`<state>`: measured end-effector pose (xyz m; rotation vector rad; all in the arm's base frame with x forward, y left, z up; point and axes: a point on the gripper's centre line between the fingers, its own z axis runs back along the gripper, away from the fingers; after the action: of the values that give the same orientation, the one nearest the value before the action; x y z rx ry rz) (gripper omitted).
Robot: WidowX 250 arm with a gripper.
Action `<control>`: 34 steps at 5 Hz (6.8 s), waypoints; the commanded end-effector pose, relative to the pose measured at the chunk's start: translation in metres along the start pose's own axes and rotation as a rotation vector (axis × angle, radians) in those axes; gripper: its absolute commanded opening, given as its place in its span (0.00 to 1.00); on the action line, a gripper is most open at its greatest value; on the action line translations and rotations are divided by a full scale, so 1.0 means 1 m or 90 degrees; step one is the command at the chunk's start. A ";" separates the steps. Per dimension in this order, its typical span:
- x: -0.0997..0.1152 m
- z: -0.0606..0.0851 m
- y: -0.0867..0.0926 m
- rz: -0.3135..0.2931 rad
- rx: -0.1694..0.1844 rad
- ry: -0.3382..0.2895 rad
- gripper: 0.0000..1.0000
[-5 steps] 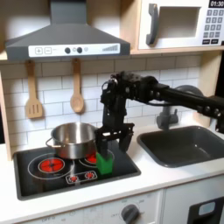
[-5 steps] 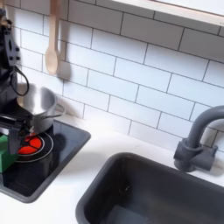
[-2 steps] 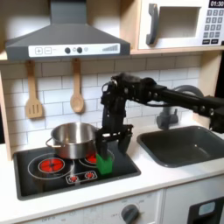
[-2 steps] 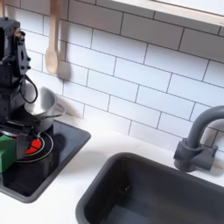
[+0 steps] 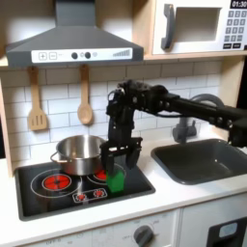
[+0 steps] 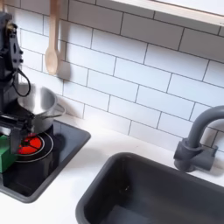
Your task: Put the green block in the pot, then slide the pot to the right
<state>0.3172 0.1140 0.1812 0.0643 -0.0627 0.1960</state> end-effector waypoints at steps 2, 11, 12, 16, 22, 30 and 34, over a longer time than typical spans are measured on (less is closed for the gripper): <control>0.005 -0.018 0.002 -0.010 -0.002 0.029 1.00; 0.010 -0.041 -0.004 -0.045 -0.013 0.049 0.00; 0.009 -0.039 -0.005 -0.051 -0.016 0.048 0.00; 0.022 0.012 -0.006 -0.054 -0.052 0.004 0.00; 0.094 0.030 0.022 0.038 -0.019 -0.134 0.00; 0.117 0.001 0.009 0.035 -0.032 -0.124 1.00; 0.110 -0.015 -0.006 0.011 -0.040 -0.087 1.00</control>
<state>0.4256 0.1348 0.1668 0.0128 -0.1889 0.2191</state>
